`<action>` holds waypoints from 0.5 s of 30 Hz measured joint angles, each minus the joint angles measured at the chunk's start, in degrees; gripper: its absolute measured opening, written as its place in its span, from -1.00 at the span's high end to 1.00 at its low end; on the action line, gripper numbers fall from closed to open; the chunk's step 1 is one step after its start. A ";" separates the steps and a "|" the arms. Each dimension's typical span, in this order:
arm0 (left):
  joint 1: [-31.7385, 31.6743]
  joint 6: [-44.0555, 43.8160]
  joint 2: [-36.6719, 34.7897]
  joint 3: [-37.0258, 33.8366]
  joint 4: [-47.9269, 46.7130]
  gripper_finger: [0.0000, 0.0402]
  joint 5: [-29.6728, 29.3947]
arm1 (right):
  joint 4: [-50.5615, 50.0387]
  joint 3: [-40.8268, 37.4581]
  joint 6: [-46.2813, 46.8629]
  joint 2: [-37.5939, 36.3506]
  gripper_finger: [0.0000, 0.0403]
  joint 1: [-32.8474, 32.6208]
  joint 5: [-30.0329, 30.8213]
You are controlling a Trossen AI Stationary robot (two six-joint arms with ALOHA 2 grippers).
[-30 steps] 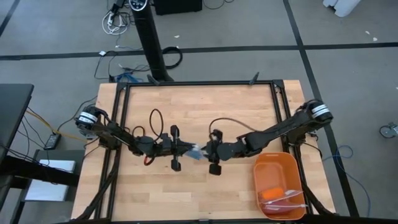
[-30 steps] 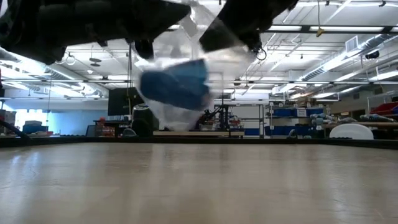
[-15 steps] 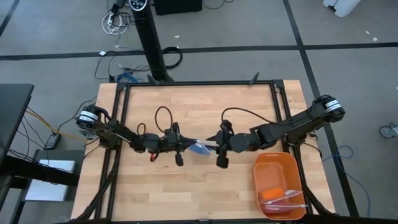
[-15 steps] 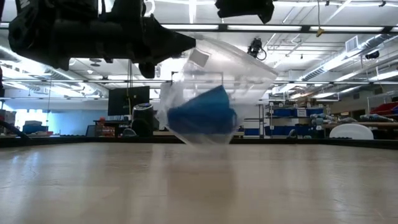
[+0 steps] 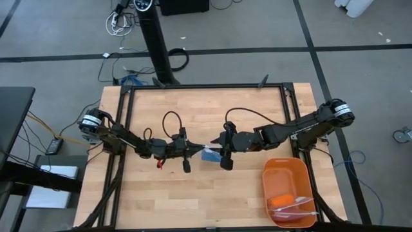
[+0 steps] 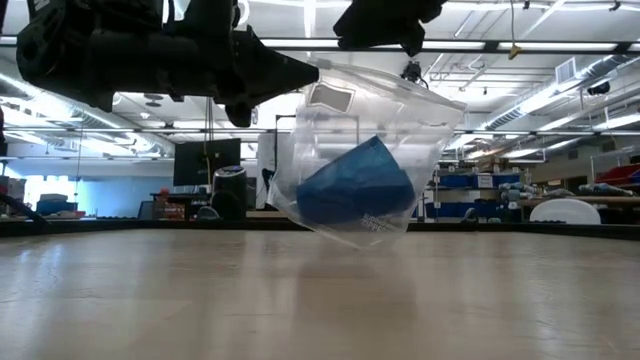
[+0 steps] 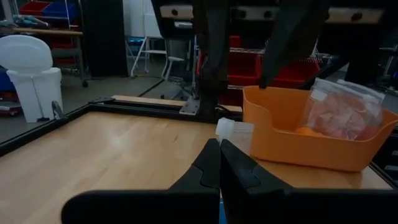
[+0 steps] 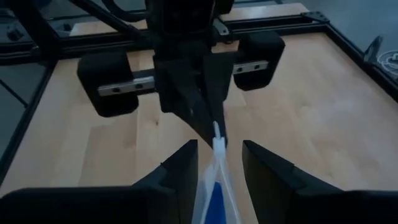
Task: Roll bandage
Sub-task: Put the blue bandage into the transparent zip lock bag
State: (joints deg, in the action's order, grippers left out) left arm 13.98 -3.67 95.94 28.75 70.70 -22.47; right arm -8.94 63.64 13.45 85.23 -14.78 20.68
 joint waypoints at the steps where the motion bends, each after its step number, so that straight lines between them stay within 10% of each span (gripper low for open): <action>1: 0.00 0.00 0.00 0.00 0.05 1.00 -0.01 | -0.37 0.00 0.02 0.00 0.37 0.21 -0.17; 15: 0.00 -0.01 0.00 0.00 -3.63 1.00 0.01 | -12.24 0.00 3.41 0.66 0.59 -4.32 0.94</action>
State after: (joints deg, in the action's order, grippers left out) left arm 13.98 -3.68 95.94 28.75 67.08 -22.46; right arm -21.18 63.64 16.86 85.89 -19.10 21.63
